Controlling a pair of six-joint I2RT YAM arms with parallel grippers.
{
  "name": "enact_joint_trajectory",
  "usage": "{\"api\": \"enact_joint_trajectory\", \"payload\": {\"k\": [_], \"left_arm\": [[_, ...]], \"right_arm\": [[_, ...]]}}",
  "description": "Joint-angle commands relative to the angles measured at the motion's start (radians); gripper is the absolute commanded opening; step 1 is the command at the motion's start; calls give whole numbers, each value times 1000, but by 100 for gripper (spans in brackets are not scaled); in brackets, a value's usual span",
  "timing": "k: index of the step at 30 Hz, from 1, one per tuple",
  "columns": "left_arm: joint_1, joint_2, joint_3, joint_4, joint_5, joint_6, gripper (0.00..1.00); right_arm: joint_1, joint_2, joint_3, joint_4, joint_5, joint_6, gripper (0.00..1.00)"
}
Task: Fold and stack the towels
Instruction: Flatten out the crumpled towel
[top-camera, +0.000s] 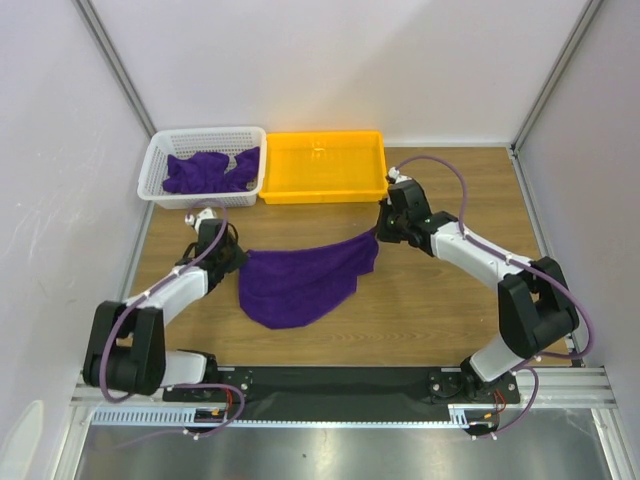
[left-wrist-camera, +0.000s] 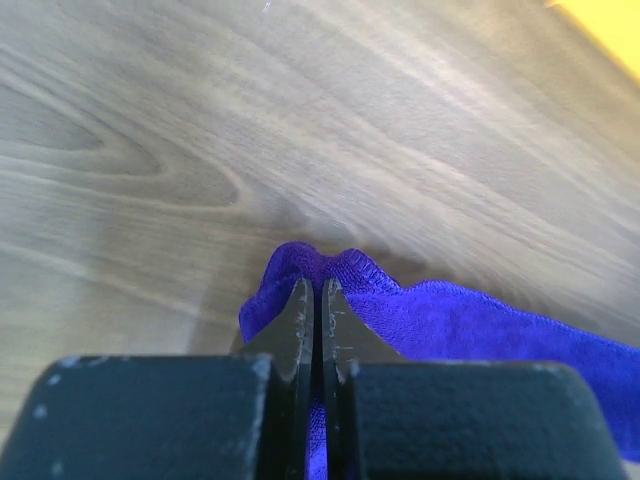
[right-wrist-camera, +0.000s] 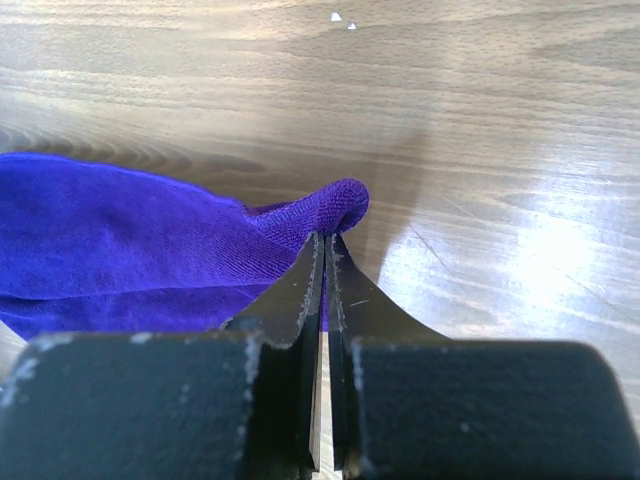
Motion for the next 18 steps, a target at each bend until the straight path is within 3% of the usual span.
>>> {"api": "enact_joint_trajectory", "payload": {"k": [1, 10, 18], "left_arm": [[6, -156, 61, -48, -22, 56, 0], [-10, -541, 213, -244, -2, 165, 0], [-16, -642, 487, -502, -80, 186, 0]], "right_arm": [[-17, -52, 69, -34, 17, -25, 0], [-46, -188, 253, -127, 33, -99, 0], [-43, -412, 347, -210, 134, -146, 0]]}}
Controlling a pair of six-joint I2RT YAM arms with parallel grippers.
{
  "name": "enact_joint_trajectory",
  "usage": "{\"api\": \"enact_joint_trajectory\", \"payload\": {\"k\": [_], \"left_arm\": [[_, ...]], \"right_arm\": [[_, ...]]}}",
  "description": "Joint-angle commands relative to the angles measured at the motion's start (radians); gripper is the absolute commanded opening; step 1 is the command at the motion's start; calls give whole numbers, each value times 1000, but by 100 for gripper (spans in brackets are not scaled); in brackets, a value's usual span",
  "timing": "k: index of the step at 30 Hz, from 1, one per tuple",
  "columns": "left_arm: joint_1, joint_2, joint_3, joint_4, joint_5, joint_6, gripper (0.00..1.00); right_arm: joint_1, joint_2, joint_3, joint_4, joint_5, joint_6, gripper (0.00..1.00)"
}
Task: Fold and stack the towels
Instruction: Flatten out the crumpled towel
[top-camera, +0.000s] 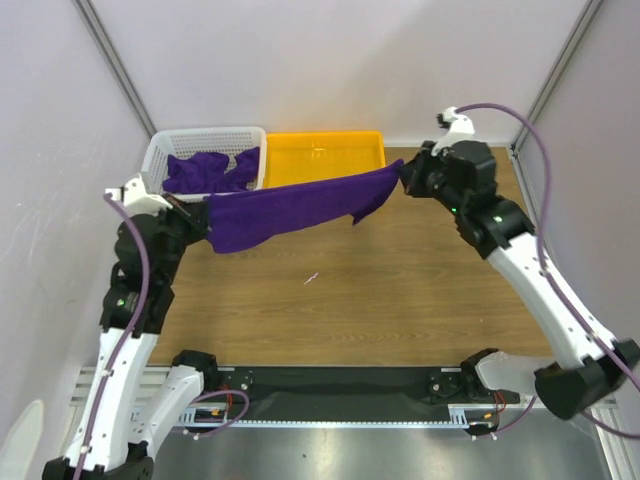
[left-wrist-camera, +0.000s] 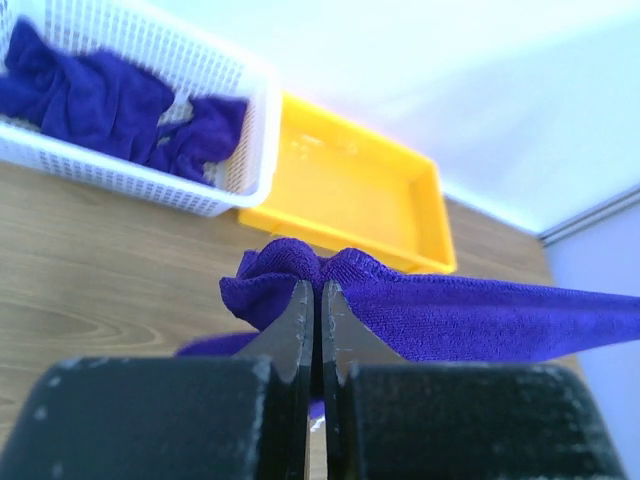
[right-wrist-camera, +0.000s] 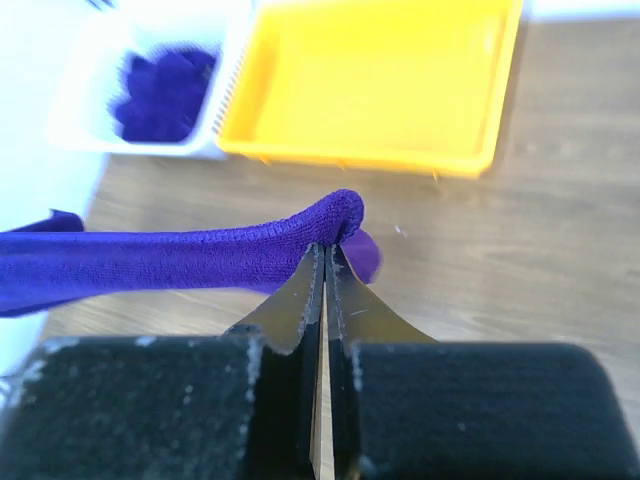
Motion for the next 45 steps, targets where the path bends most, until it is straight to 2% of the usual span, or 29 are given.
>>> {"api": "enact_joint_trajectory", "payload": {"k": [1, 7, 10, 12, 15, 17, 23, 30, 33, 35, 38, 44, 45], "left_arm": [[0, -19, 143, -170, -69, 40, 0], [-1, 27, 306, -436, -66, -21, 0], [-3, 44, 308, -534, -32, -63, 1], [-6, 48, 280, -588, -5, -101, 0], [-21, 36, 108, -590, 4, -150, 0], [-31, 18, 38, -554, -17, -184, 0], [-44, 10, -183, -329, -100, -288, 0], [-146, 185, -303, -22, -259, -334, 0], [-173, 266, -326, 87, -322, -339, 0], [-181, 318, -327, 133, -350, -333, 0], [-182, 366, -327, 185, -390, -308, 0], [-184, 482, -332, 308, -387, -304, 0], [-186, 504, -320, 319, -390, -311, 4]], "right_arm": [[-5, -112, 58, -80, 101, -52, 0], [17, -235, 137, -277, 168, -44, 0], [29, -273, 136, -395, 204, -8, 0], [29, -298, 109, -489, 234, 20, 0], [29, -328, 49, -580, 267, 97, 0], [29, -363, -57, -583, 271, 152, 0], [26, -401, -348, -457, 294, 232, 0], [-24, -325, -548, -179, 336, 168, 0], [-116, -249, -591, -54, 290, 137, 0], [-200, -175, -600, 41, 200, 101, 0], [-256, -82, -590, 133, 143, 62, 0], [-270, 87, -498, 195, 125, 8, 0], [-272, 136, -475, 204, 128, 9, 0]]}}
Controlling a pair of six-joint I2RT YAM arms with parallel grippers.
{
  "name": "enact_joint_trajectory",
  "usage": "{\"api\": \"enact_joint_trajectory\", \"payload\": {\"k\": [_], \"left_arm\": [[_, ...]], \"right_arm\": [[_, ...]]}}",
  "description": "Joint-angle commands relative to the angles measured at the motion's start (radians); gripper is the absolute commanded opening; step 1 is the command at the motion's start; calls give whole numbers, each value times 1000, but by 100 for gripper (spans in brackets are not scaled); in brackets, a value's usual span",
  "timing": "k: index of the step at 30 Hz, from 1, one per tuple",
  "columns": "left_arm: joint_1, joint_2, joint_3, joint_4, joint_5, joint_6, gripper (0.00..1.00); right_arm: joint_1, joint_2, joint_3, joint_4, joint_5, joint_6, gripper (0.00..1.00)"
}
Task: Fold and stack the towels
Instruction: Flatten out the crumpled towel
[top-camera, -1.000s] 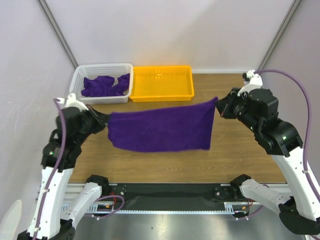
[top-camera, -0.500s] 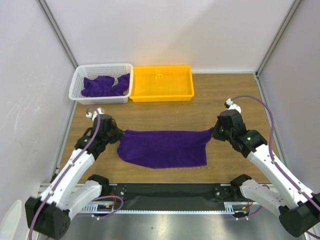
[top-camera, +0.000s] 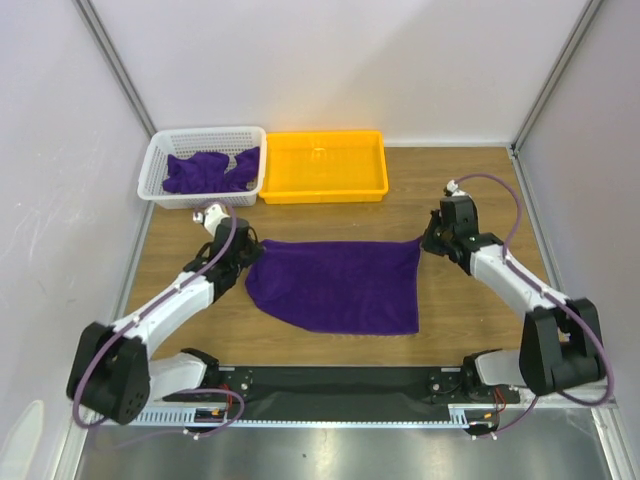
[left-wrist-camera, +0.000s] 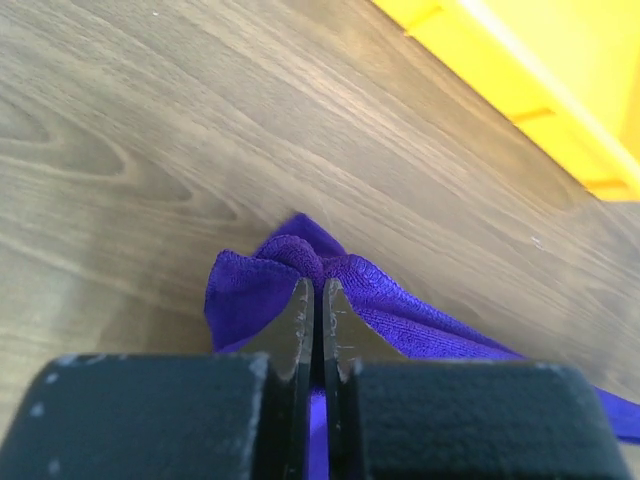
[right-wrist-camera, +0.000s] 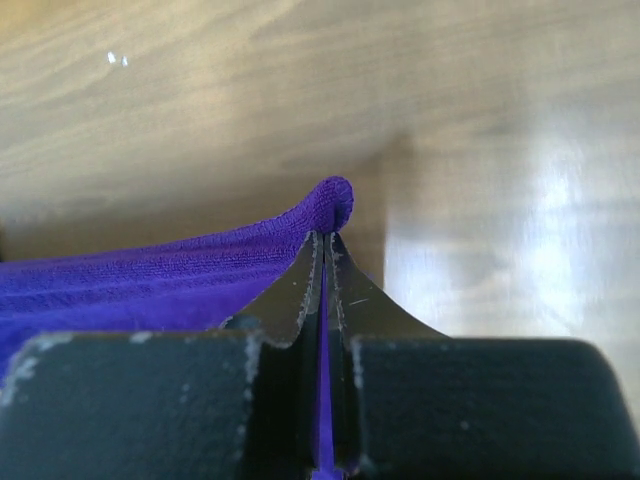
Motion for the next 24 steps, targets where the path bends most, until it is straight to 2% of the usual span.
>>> {"api": "enact_joint_trajectory", "payload": {"k": [1, 4, 5, 8, 9, 11, 16, 19, 24], "left_arm": [[26, 82, 14, 55, -202, 32, 4], [26, 181, 89, 14, -204, 40, 29], [28, 198, 112, -2, -207, 55, 60], [28, 212, 158, -38, -191, 95, 92], [28, 203, 161, -43, -190, 101, 96], [28, 162, 152, -57, -182, 112, 100], [28, 111, 81, -20, -148, 130, 99], [28, 143, 84, -64, -138, 92, 95], [26, 241, 130, -150, -81, 4, 83]], "right_arm": [[-49, 100, 78, 66, 136, -83, 0], [-49, 201, 126, 86, 145, -87, 0], [-50, 225, 139, 77, 146, -87, 0], [-58, 300, 202, 42, 160, -98, 0], [-61, 311, 224, 32, 166, -101, 0], [-70, 331, 238, 17, 182, -104, 0], [-78, 335, 244, 15, 186, -118, 0], [-78, 343, 250, 9, 186, -119, 0], [-78, 346, 245, -8, 193, -123, 0]]}}
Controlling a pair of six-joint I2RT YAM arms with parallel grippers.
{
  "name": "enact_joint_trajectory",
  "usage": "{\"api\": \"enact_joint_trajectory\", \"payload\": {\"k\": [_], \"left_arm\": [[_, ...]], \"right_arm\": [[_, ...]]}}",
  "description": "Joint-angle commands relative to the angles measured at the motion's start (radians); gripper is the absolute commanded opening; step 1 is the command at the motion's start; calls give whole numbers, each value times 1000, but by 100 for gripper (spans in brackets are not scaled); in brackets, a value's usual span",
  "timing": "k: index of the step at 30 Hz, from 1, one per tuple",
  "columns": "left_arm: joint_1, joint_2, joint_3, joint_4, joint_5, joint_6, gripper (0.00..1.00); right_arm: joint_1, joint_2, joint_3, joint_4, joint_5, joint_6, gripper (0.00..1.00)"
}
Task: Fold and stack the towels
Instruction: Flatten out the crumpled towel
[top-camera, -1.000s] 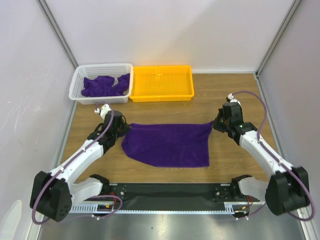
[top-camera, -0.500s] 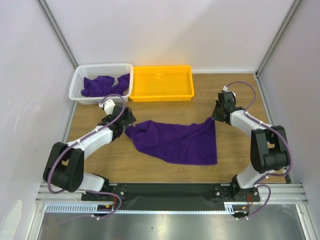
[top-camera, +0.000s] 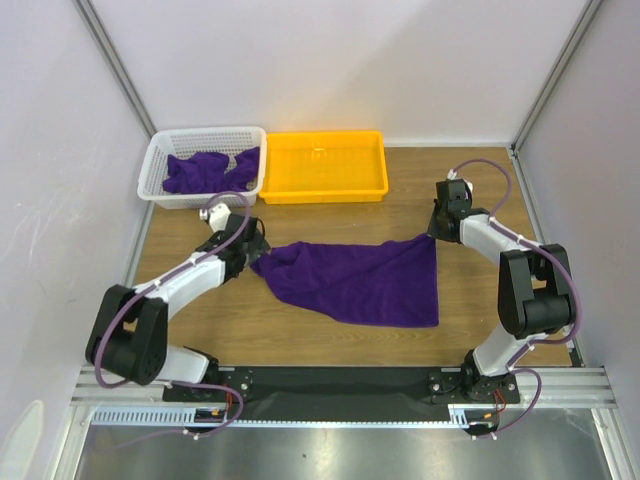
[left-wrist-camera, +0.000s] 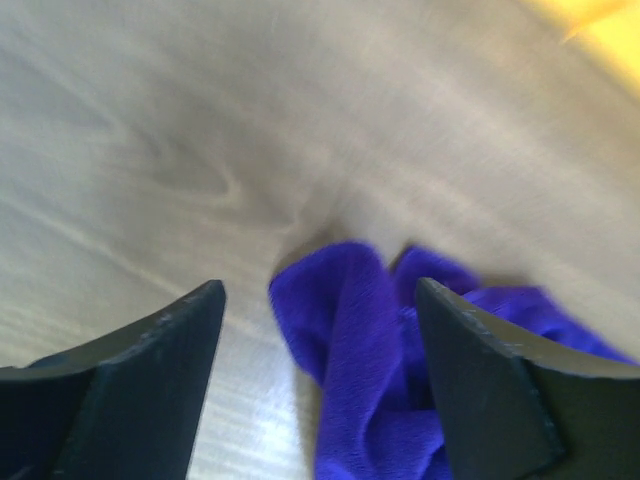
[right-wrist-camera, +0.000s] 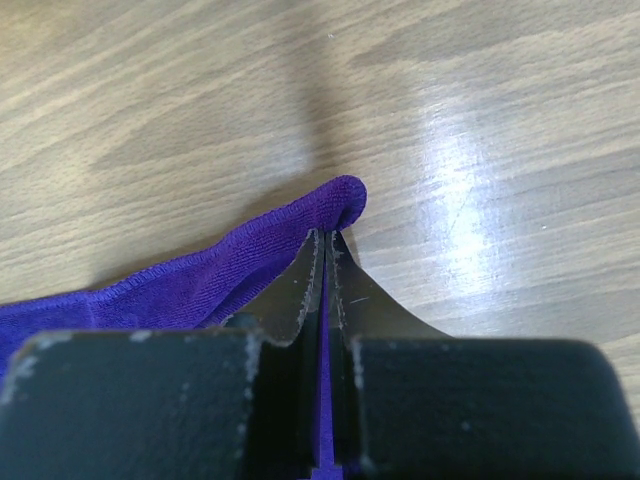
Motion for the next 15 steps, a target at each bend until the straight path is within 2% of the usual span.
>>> {"api": "enact_joint_trajectory", "payload": {"k": [1, 4, 7, 11, 13, 15], "left_arm": [[-1, 46, 29, -71, 64, -72, 80], [-18, 43, -6, -48, 83, -110, 72], [-27, 23, -30, -34, 85, -139, 59], [-35, -9, -53, -11, 69, -153, 23], [-35, -9, -64, 2, 68, -152, 21], [-35, -6, -64, -2, 66, -152, 9]], "right_arm": [[-4, 5, 34, 0, 32, -16, 0], [-4, 8, 37, -5, 26, -11, 0], [-6, 7, 41, -10, 21, -8, 0], [-4, 8, 43, -14, 24, -10, 0], [-4, 11, 43, -14, 24, -13, 0], [-4, 14, 44, -17, 29, -11, 0]]}}
